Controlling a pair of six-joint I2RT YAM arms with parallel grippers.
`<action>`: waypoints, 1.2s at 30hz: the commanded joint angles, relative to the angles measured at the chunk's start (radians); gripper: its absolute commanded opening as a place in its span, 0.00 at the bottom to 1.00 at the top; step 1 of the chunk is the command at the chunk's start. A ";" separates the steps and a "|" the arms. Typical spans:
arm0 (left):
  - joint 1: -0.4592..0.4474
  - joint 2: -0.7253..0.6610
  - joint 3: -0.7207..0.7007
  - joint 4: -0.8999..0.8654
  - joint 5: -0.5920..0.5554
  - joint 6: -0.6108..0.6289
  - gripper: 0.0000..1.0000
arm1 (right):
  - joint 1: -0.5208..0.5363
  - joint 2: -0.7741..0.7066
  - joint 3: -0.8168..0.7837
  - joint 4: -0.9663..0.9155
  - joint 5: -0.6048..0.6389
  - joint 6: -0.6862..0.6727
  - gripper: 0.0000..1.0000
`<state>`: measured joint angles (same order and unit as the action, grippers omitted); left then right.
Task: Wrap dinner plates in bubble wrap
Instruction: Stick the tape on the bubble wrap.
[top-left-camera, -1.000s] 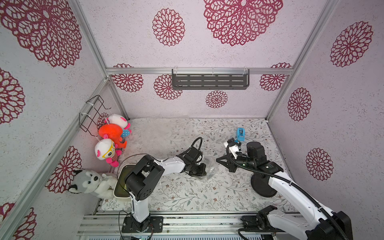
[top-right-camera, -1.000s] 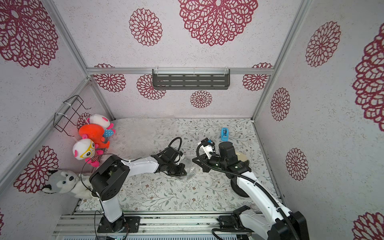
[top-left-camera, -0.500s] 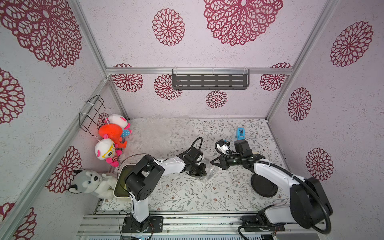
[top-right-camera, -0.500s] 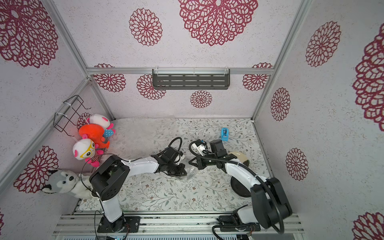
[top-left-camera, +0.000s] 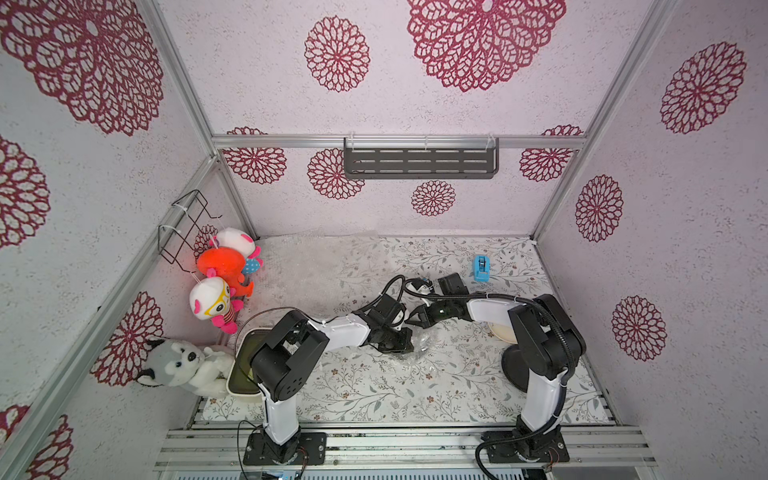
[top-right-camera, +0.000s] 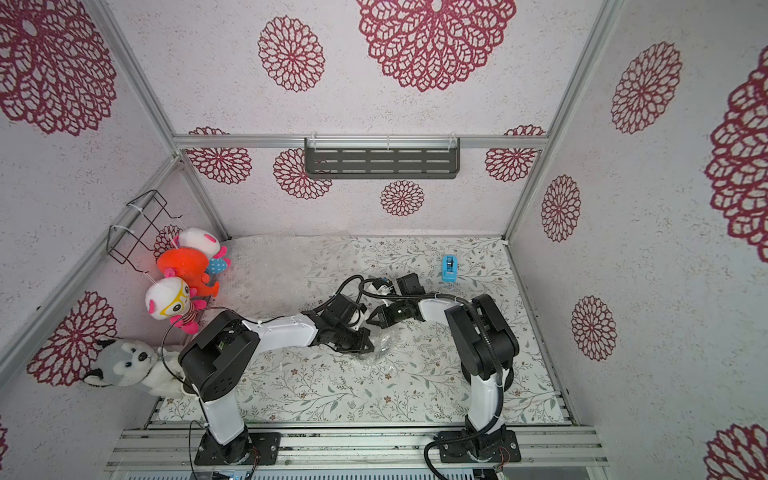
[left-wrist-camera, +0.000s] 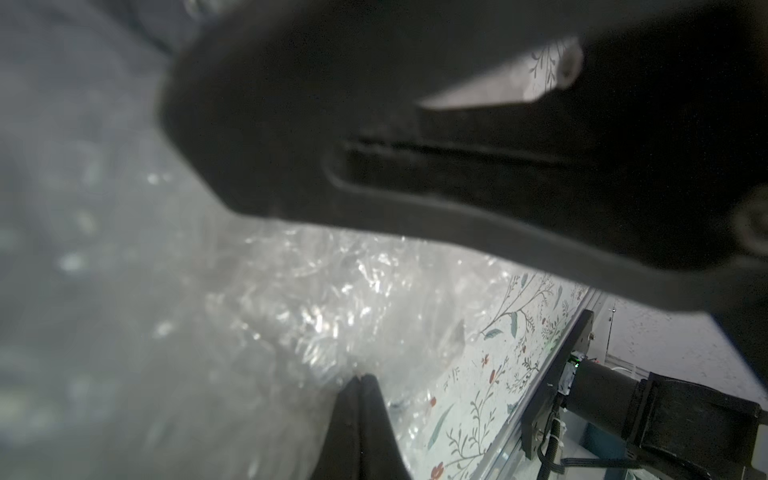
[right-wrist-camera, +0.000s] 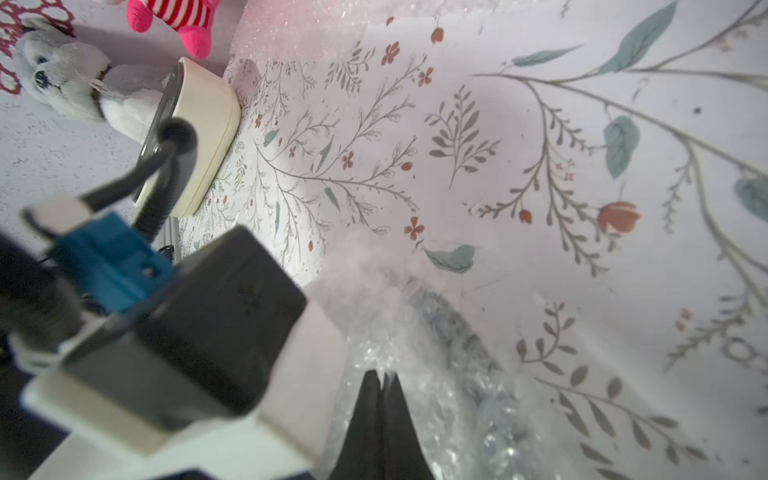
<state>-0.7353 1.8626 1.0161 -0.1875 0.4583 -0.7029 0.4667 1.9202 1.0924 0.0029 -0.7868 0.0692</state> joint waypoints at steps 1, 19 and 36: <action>-0.021 -0.022 -0.021 -0.017 -0.002 0.016 0.02 | 0.007 0.018 0.025 0.015 0.023 -0.032 0.00; -0.038 -0.169 0.000 0.019 0.015 0.095 0.18 | 0.030 0.016 -0.132 0.145 0.128 0.019 0.00; -0.030 0.122 0.019 0.022 -0.006 0.090 0.13 | 0.037 -0.027 -0.153 0.192 0.103 0.101 0.00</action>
<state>-0.7555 1.9499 1.0813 -0.1272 0.4671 -0.6048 0.4835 1.9274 0.9531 0.2203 -0.6773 0.1612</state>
